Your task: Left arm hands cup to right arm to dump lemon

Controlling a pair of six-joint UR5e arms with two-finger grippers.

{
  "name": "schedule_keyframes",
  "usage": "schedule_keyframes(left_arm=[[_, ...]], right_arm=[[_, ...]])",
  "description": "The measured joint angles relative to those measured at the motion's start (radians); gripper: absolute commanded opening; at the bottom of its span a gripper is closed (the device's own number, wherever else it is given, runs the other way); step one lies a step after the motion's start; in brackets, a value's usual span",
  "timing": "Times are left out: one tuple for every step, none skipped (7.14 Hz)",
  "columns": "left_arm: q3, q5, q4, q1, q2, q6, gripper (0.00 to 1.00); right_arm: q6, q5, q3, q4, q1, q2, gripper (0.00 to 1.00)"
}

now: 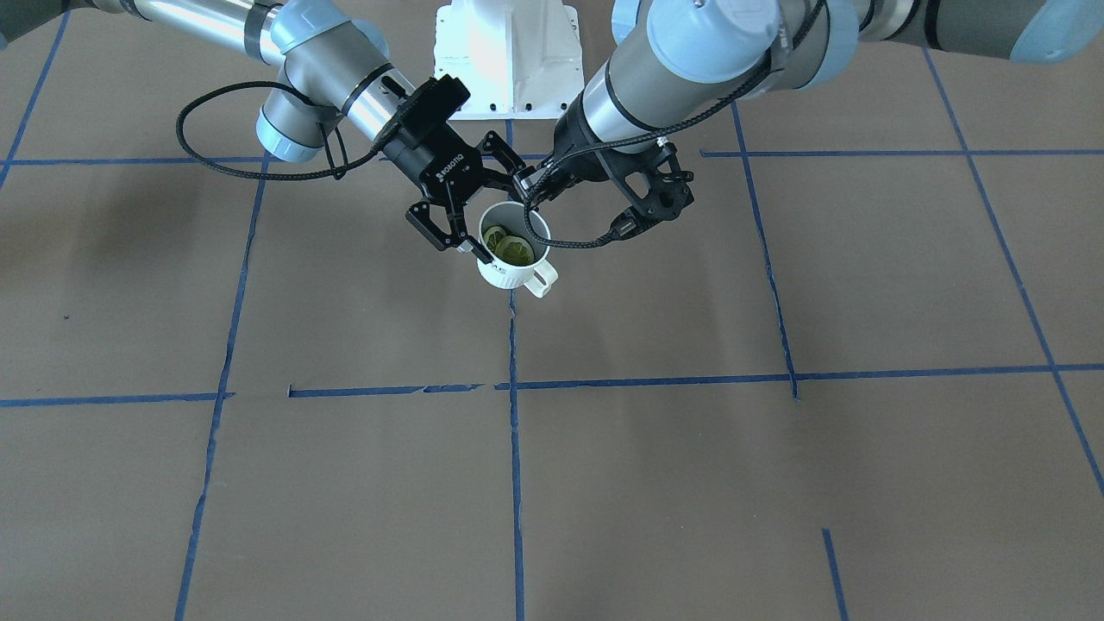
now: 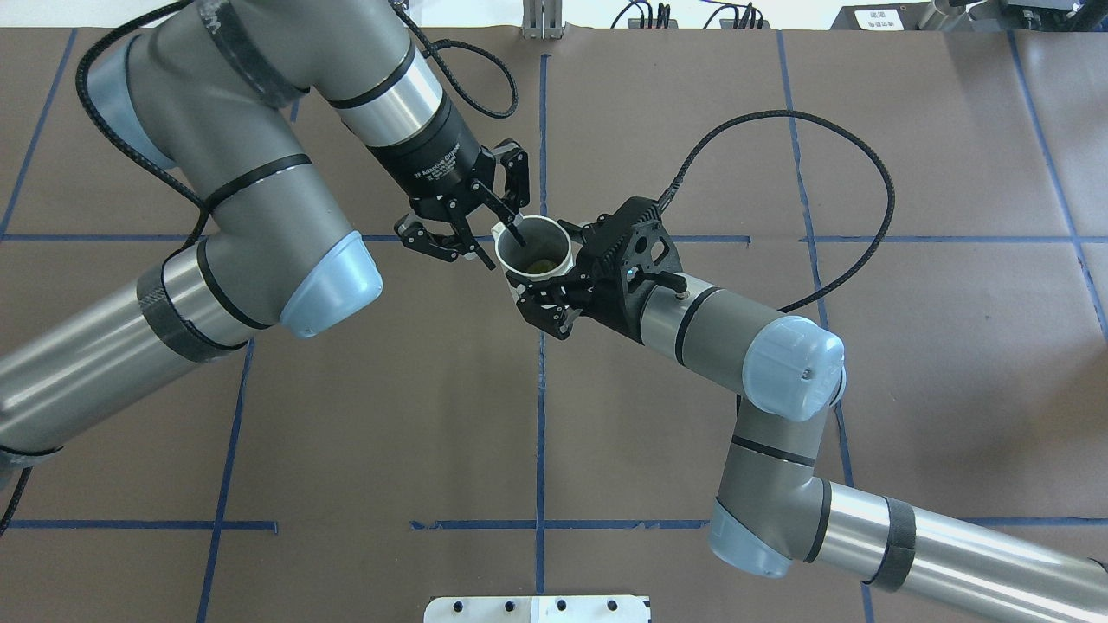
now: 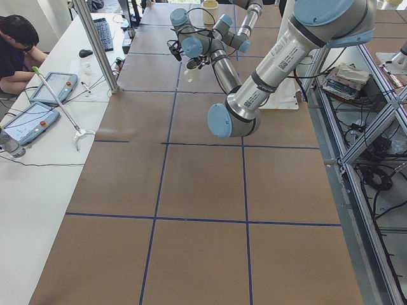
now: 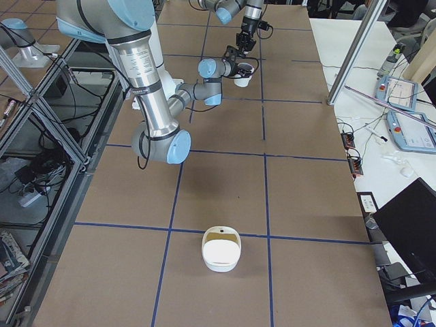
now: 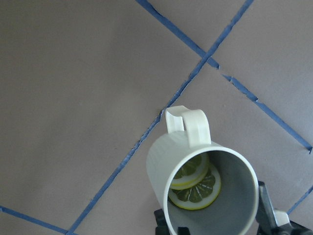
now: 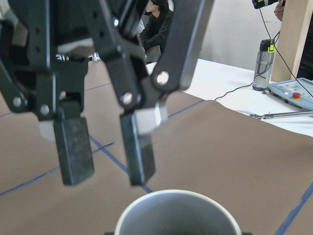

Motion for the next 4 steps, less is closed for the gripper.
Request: schedule_keyframes(left_arm=[[0.0, -0.035, 0.001, -0.035, 0.008, 0.023, 1.0], [-0.002, -0.05, 0.002, -0.062, 0.03, 0.066, 1.0], [-0.004, -0.047, 0.005, -0.075, 0.066, 0.123, 1.0], [-0.011, -0.019, 0.01, -0.081, 0.116, 0.201, 1.0]], right_arm=[[0.0, 0.001, -0.001, 0.0, -0.003, -0.003, 0.02], [-0.001, 0.001, -0.002, -0.001, -0.002, -0.004, 0.01], [-0.001, 0.001, -0.003, -0.003, 0.0, -0.004, 0.0], [0.0, 0.0, -0.004, -0.005, 0.01, -0.007, 0.0]])
